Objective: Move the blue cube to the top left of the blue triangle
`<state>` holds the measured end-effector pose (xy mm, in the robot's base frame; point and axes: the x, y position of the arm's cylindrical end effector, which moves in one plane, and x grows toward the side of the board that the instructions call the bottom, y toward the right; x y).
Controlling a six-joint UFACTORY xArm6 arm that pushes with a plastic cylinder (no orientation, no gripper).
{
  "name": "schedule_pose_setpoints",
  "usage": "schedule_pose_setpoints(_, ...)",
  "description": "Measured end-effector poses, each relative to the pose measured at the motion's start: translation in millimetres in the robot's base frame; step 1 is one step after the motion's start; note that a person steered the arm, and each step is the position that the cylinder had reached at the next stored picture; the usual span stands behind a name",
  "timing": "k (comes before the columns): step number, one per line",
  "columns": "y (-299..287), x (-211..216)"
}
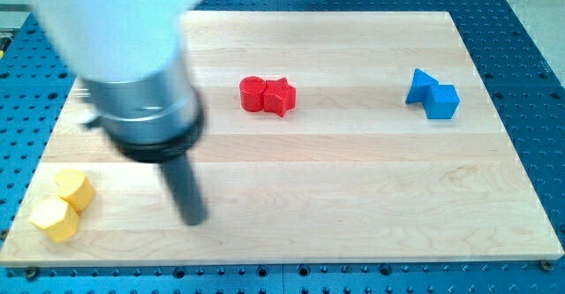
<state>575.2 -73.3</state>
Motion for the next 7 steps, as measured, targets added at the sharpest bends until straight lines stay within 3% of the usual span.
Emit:
schedule_pose_setpoints(1, 156, -40)
schedule_pose_setpoints(2, 246, -95)
schedule_pose_setpoints(7, 323, -147)
